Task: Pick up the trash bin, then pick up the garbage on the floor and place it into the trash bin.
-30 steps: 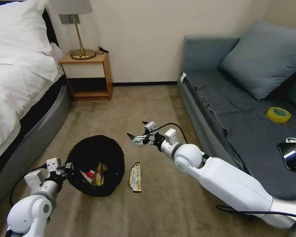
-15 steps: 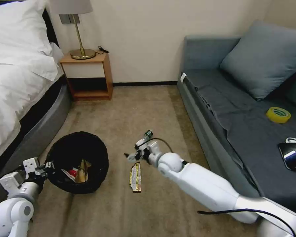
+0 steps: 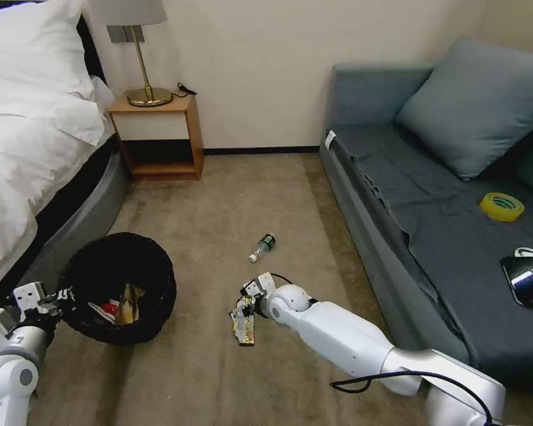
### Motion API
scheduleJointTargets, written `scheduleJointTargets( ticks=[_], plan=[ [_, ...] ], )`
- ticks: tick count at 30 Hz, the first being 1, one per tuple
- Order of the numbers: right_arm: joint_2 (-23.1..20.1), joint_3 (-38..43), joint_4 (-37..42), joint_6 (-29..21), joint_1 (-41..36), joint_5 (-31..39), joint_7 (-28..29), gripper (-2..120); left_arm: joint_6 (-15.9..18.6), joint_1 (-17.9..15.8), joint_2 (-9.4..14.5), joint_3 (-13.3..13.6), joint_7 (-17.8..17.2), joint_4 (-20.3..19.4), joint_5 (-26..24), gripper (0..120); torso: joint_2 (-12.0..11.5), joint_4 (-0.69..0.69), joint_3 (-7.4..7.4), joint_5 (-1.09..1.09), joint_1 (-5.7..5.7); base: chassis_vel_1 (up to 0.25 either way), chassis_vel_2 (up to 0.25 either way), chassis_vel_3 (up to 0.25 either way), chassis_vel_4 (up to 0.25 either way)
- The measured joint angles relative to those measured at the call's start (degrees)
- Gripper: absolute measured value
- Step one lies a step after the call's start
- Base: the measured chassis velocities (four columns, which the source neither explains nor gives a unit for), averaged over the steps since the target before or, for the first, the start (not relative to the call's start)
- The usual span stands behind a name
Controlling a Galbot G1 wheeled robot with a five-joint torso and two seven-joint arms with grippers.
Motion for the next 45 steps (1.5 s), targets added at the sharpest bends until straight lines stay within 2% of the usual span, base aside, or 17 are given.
scheduleJointTargets(
  ticks=[1,6,10,16,23,32,35,39,40,43,45],
  plan=[
    [1.5,0.8,-3.2,0.2,0.0,-0.6,-0.7,100,-0.1,-0.1,-0.1,0.0,0.1,0.1,-0.1,4,0.0,-0.01,0.00,0.00,0.00,0.000,0.000,0.000,0.000],
    [4.2,1.9,-9.6,1.8,-0.1,-2.5,-2.4,100,-0.1,0.0,-0.2,-0.5,0.7,0.3,-0.7,4,0.0,0.00,0.00,0.00,0.00,0.000,0.000,0.000,0.000],
    [5.9,2.3,-12.6,3.4,-0.4,-4.2,-2.8,100,-0.4,0.1,-0.2,-0.9,1.1,0.7,-0.9,4,0.0,0.00,0.00,0.00,0.00,0.000,0.000,0.000,0.000],
    [6.9,2.4,-13.7,4.2,-0.7,-4.9,-3.1,100,-0.5,0.3,-0.1,-1.2,1.5,1.0,-1.0,4,0.0,0.00,0.00,0.00,0.00,0.000,0.000,0.000,0.000],
    [9.9,2.0,-15.8,7.0,-1.8,-9.1,-3.2,100,-1.2,0.3,0.4,-1.7,2.6,2.5,-1.2,4,0.0,0.00,0.00,0.00,0.00,0.000,0.000,0.000,0.000],
    [10.2,1.8,-16.9,10.0,-2.5,-12.7,-3.4,100,-1.9,0.0,0.7,-1.7,3.1,3.8,-1.3,4,0.0,0.00,0.00,0.01,-0.01,0.000,0.000,0.000,0.000],
    [10.2,1.8,-17.3,11.0,-2.6,-13.4,-3.5,94,-1.9,-0.1,0.7,-1.5,3.2,4.0,-1.2,4,0.0,0.00,0.00,0.00,0.00,0.000,0.000,0.000,0.000],
    [10.3,1.8,-17.5,12.0,-2.7,-13.9,-3.7,76,-2.1,-0.3,0.7,-1.2,3.4,4.2,-1.1,4,0.0,0.00,0.00,0.01,0.00,0.000,0.000,0.000,0.000],
    [10.3,1.8,-17.5,12.0,-2.7,-13.9,-3.7,76,-2.1,-0.3,0.7,-1.2,3.4,4.2,-1.1,4,0.0,0.00,0.00,0.01,0.00,0.000,0.000,0.000,0.000],
    [10.3,1.9,-18.0,12.8,-2.7,-14.5,-4.0,61,-2.1,-0.4,0.8,-1.1,3.5,4.4,-1.0,4,0.0,0.00,0.00,0.01,0.00,0.000,0.000,0.000,0.000],
    [10.2,1.9,-18.2,13.1,-2.7,-14.7,-4.2,58,-2.1,-0.5,0.8,-1.0,3.5,4.4,-0.9,4,0.0,0.00,0.00,0.01,0.00,0.000,0.000,0.000,0.000]
  ],
)
